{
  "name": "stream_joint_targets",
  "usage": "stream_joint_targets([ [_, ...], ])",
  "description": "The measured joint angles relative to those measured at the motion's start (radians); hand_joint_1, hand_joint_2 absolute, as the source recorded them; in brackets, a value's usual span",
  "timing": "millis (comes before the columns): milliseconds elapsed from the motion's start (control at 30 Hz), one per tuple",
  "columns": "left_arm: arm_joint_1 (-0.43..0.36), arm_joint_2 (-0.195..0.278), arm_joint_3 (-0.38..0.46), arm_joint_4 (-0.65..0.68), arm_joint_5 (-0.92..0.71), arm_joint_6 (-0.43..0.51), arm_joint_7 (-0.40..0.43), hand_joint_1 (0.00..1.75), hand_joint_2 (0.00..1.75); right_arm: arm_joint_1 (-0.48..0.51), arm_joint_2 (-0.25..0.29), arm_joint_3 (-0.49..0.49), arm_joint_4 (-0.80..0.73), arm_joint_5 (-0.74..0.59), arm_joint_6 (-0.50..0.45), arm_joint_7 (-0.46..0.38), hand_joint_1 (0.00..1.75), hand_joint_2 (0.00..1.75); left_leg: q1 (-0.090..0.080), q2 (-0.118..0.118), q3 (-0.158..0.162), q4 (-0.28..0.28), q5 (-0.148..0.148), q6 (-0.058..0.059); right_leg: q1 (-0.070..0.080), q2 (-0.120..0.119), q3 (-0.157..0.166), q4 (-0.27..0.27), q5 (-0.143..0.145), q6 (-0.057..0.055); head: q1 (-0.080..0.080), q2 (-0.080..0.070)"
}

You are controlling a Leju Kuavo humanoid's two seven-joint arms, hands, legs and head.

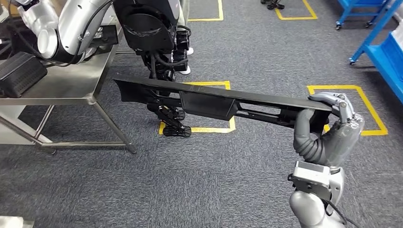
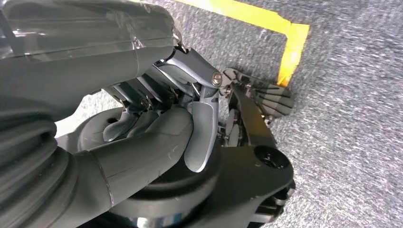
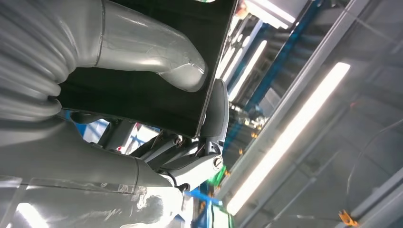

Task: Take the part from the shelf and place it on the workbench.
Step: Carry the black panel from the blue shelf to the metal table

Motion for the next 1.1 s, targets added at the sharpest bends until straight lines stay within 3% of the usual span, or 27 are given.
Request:
stream_joint_targets([
  [33,0.0,0.0,0.0,0.0,0.0,0.0,0.0,1.75,1.75,-0.001,0.0,0.001,0.0,0.001,0.0,-0.001,1.75,1.75,-0.001,0.024,-0.01,0.025,-0.013,-0.005,0.0,-0.015,0.003,-0.003,0.001,-0.005,-0.005,0.0],
  [100,-0.002,0.0,0.0,0.0,0.001,0.0,-0.002,1.75,1.75,-0.001,0.0,0.003,0.0,0.003,0.0,0.0,1.75,1.75,-0.001,0.083,-0.059,0.128,-0.064,-0.015,0.004,-0.045,0.01,-0.005,-0.002,-0.013,-0.014,0.0],
  [167,-0.003,0.0,0.0,0.0,0.001,0.0,-0.006,1.75,1.75,0.0,0.0,0.004,0.0,0.004,0.0,0.001,1.75,1.75,0.003,0.101,-0.115,0.238,-0.103,-0.019,0.01,-0.077,0.014,-0.005,-0.007,-0.018,-0.016,0.0],
  [200,-0.002,0.0,0.0,0.0,0.001,0.0,-0.007,1.75,1.75,0.0,0.0,0.004,0.0,0.004,0.0,0.002,1.75,1.75,0.004,0.103,-0.123,0.254,-0.101,-0.018,0.012,-0.091,0.017,-0.005,-0.01,-0.019,-0.016,0.0],
  [233,-0.002,0.0,0.0,0.0,0.001,0.0,-0.008,1.75,1.75,-0.001,0.0,0.006,0.0,0.004,0.0,0.003,1.75,1.75,0.003,0.105,-0.113,0.232,-0.081,-0.015,0.013,-0.105,0.021,-0.005,-0.014,-0.019,-0.016,0.0],
  [267,-0.001,0.0,0.0,0.0,0.001,0.0,-0.008,1.75,1.75,-0.002,0.0,0.008,0.0,0.003,0.0,0.004,1.75,1.75,0.001,0.111,-0.083,0.175,-0.048,-0.009,0.014,-0.118,0.026,-0.005,-0.017,-0.019,-0.016,0.0],
  [333,-0.001,0.001,0.0,0.0,0.001,0.0,-0.008,1.75,1.75,-0.004,0.0,0.012,0.0,0.003,0.0,0.004,1.75,1.75,-0.011,0.152,-0.018,0.047,-0.003,0.008,0.017,-0.14,0.037,-0.007,-0.026,-0.015,-0.016,0.0],
  [400,-0.001,0.001,0.0,0.0,0.001,-0.001,-0.008,1.75,1.75,-0.005,0.0,0.013,0.0,0.003,0.0,0.004,1.75,1.75,-0.024,0.175,0.005,-0.007,0.003,0.019,0.018,-0.157,0.044,-0.012,-0.031,-0.008,-0.016,0.0],
  [467,0.001,0.001,0.0,0.0,0.001,-0.001,-0.011,1.75,1.75,-0.007,-0.001,0.015,0.0,0.003,0.0,0.004,1.75,1.75,-0.026,0.155,0.009,-0.02,0.008,0.026,0.018,-0.174,0.054,-0.021,-0.033,0.002,-0.016,0.0],
  [500,0.002,0.001,0.0,0.0,0.001,-0.001,-0.015,1.75,1.75,-0.007,-0.002,0.017,0.0,0.003,0.0,0.004,1.75,1.75,-0.023,0.144,0.017,-0.033,0.012,0.03,0.017,-0.164,0.059,-0.02,-0.038,0.006,-0.016,0.0],
  [567,0.002,0.0,0.0,0.0,0.001,-0.001,-0.02,1.75,1.75,-0.01,-0.005,0.02,0.001,0.002,0.0,0.004,1.75,1.75,-0.013,0.124,0.035,-0.058,0.022,0.038,0.016,-0.111,0.043,0.031,-0.071,0.012,-0.013,0.0],
  [600,0.0,0.0,0.0,0.0,0.001,-0.001,-0.02,1.75,1.75,-0.011,-0.006,0.022,0.002,0.002,0.0,0.004,1.75,1.75,-0.012,0.114,0.039,-0.064,0.024,0.041,0.015,-0.078,0.017,0.085,-0.096,0.013,-0.01,0.0],
  [633,-0.001,0.0,0.0,0.0,0.001,-0.001,-0.02,1.75,1.75,-0.012,-0.007,0.024,0.003,0.001,0.0,0.004,1.75,1.75,-0.011,0.102,0.04,-0.065,0.024,0.044,0.014,-0.06,-0.019,0.15,-0.123,0.014,-0.007,0.0],
  [667,-0.002,0.0,0.0,0.0,0.001,-0.001,-0.018,1.75,1.75,-0.012,-0.008,0.026,0.004,0.001,0.0,0.004,1.75,1.75,-0.011,0.09,0.04,-0.064,0.024,0.045,0.014,-0.053,-0.052,0.204,-0.138,0.015,-0.004,0.0],
  [700,-0.001,0.0,0.0,0.0,0.001,-0.002,-0.017,1.75,1.75,-0.012,-0.008,0.028,0.004,0.0,-0.001,0.004,1.75,1.75,-0.01,0.077,0.04,-0.063,0.022,0.045,0.013,-0.05,-0.074,0.232,-0.135,0.017,-0.002,0.0],
  [733,-0.001,0.0,0.0,0.0,0.001,-0.003,-0.015,1.75,1.75,-0.012,-0.008,0.03,0.005,0.0,-0.001,0.005,1.75,1.75,-0.009,0.062,0.041,-0.061,0.021,0.044,0.012,-0.048,-0.08,0.224,-0.114,0.019,-0.002,0.0],
  [767,-0.001,0.0,0.0,0.0,0.0,-0.004,-0.014,1.75,1.75,-0.012,-0.009,0.031,0.005,0.001,-0.001,0.007,1.75,1.75,-0.007,0.048,0.042,-0.057,0.018,0.041,0.01,-0.043,-0.068,0.179,-0.076,0.021,-0.001,0.0],
  [833,-0.001,0.0,0.0,0.0,-0.001,-0.006,-0.011,1.75,1.75,-0.011,-0.013,0.033,0.005,0.001,-0.001,0.013,1.75,1.75,-0.005,0.02,0.038,-0.04,0.009,0.031,0.003,-0.005,-0.023,0.056,-0.01,0.024,0.002,0.0],
  [900,-0.002,0.0,0.0,0.0,-0.002,-0.006,-0.007,1.75,1.75,-0.009,-0.017,0.037,0.005,0.0,-0.001,0.017,1.75,1.75,-0.003,-0.003,0.027,-0.025,0.002,0.018,0.0,0.026,0.0,-0.004,0.006,0.018,0.002,0.0],
  [967,0.0,0.0,0.0,0.0,-0.005,-0.008,-0.003,1.75,1.75,-0.007,-0.021,0.04,0.005,0.001,0.0,0.018,1.75,1.75,0.0,-0.022,0.018,-0.022,0.003,0.008,0.004,0.013,0.001,-0.007,0.004,0.003,0.0,0.0],
  [1033,0.002,0.001,0.0,0.001,-0.007,-0.011,0.001,1.75,1.75,-0.005,-0.023,0.045,0.005,0.003,0.0,0.019,1.75,1.75,0.0,0.008,0.01,-0.001,-0.009,-0.002,0.005,-0.012,0.007,-0.014,0.007,-0.009,-0.004,0.0],
  [1100,0.001,0.002,0.0,0.001,-0.009,-0.013,0.005,1.75,1.75,-0.003,-0.025,0.051,0.005,0.008,0.0,0.021,1.75,1.75,-0.001,0.07,-0.028,0.084,-0.053,-0.012,0.007,-0.04,0.013,-0.019,0.007,-0.018,-0.012,0.0],
])
